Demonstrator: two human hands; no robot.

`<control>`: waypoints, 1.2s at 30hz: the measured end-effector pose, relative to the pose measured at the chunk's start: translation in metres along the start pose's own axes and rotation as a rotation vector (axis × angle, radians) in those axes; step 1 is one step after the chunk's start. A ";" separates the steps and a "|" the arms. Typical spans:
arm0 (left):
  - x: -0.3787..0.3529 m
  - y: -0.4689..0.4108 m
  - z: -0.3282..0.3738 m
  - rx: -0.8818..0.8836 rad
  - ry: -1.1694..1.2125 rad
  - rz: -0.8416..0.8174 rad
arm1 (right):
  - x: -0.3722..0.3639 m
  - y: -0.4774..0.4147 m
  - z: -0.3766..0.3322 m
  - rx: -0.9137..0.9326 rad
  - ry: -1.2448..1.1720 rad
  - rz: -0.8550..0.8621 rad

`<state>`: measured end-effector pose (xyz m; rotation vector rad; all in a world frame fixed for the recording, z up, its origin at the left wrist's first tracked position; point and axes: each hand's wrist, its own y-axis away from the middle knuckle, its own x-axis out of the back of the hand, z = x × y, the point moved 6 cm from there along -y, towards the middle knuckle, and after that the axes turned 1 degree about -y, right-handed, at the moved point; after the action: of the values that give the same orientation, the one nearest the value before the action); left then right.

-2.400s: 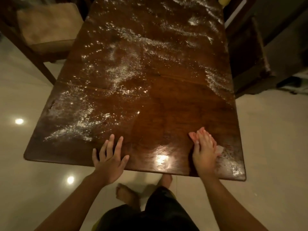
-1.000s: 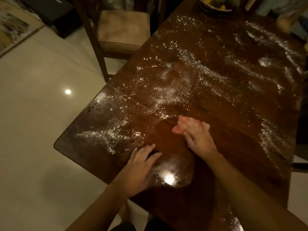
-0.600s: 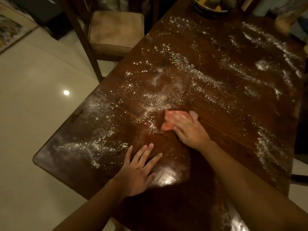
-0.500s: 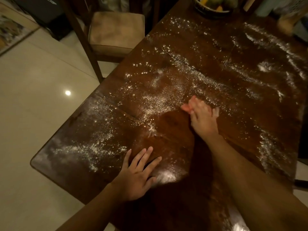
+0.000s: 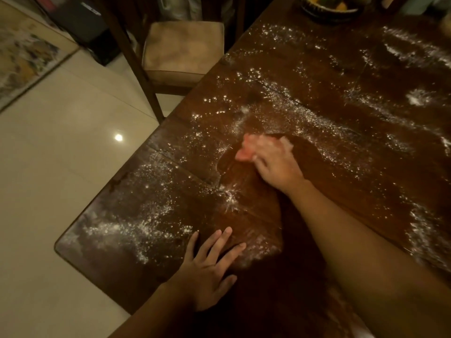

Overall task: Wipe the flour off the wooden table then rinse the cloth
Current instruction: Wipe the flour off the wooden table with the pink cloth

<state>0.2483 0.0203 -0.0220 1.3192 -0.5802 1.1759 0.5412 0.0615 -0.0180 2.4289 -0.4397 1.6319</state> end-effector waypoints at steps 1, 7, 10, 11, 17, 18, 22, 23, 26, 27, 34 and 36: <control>0.000 0.000 0.000 -0.015 0.022 0.029 | 0.005 -0.010 0.011 -0.186 -0.014 0.071; -0.004 -0.001 0.001 0.007 0.062 -0.069 | -0.025 -0.066 -0.083 -0.055 -0.004 -0.010; 0.001 -0.001 0.001 -0.008 0.165 0.014 | -0.045 -0.071 -0.107 0.298 0.017 -0.318; 0.001 0.000 0.003 -0.012 0.178 0.002 | -0.043 -0.079 -0.102 0.362 0.039 -0.298; 0.001 0.001 0.003 -0.016 0.234 -0.036 | -0.039 -0.141 -0.072 -0.219 -0.054 0.035; 0.002 0.000 0.004 -0.018 0.241 -0.034 | -0.040 -0.145 -0.090 -0.195 -0.045 0.067; 0.003 0.000 0.004 -0.020 0.256 -0.019 | -0.060 -0.131 -0.176 0.245 -0.060 -0.113; 0.003 0.000 0.004 -0.025 0.259 -0.013 | -0.066 -0.121 -0.184 0.368 -0.076 -0.222; 0.003 0.002 0.002 -0.032 0.286 0.040 | -0.061 -0.124 -0.168 0.525 -0.124 -0.296; 0.003 0.002 0.001 -0.034 0.294 0.064 | -0.056 -0.138 -0.154 0.426 -0.144 -0.198; 0.001 0.003 0.003 -0.031 0.306 0.147 | -0.065 -0.169 -0.185 -0.031 -0.103 0.016; -0.001 0.003 0.003 -0.024 0.291 0.162 | -0.075 -0.151 -0.230 0.224 -0.234 -0.104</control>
<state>0.2464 0.0166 -0.0211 1.0700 -0.4926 1.4591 0.3660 0.2855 0.0026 2.7709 -0.1648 1.4289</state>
